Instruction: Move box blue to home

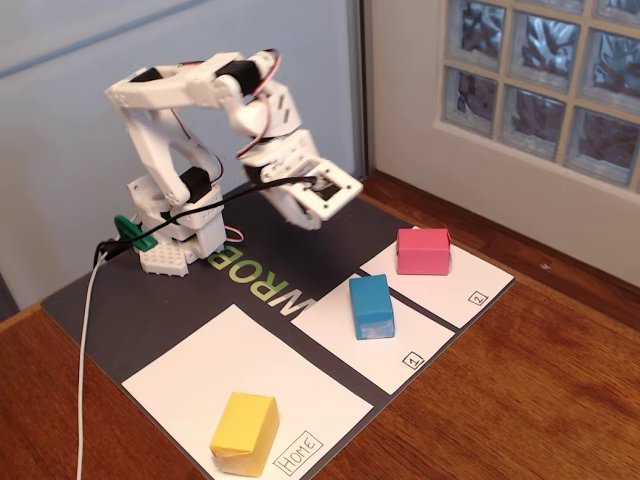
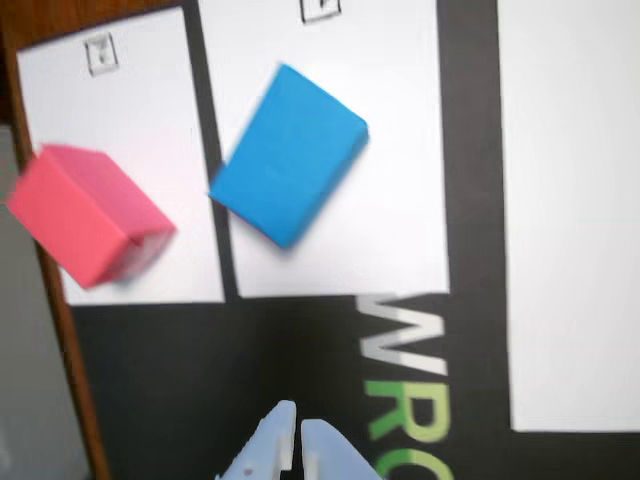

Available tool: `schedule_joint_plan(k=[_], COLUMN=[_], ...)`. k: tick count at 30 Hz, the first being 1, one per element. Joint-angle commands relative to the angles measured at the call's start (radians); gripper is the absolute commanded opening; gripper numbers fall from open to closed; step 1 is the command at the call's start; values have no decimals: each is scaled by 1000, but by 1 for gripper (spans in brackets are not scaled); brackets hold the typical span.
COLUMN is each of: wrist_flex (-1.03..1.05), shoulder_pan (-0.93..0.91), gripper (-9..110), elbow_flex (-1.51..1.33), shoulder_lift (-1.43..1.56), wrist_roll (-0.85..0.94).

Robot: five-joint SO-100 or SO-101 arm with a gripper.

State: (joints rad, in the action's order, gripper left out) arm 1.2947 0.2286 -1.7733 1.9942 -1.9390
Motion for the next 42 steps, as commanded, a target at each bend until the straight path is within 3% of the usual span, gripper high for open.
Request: schedule_joint_plan(k=[1, 7, 10, 16, 25, 33, 42], wrist_flex=[40, 37, -74, -74, -98, -31, 89], shoulder_pan=[38, 51, 94, 120, 183, 144, 121], gripper=[0, 0, 0, 0, 0, 0, 0], elbow_flex=[196, 347, 350, 506, 503, 523, 793], shoulder_lift=[-117, -242, -262, -448, -563, -632, -744], wrist_roll=[-114, -285, -489, -816, -943, -930, -969])
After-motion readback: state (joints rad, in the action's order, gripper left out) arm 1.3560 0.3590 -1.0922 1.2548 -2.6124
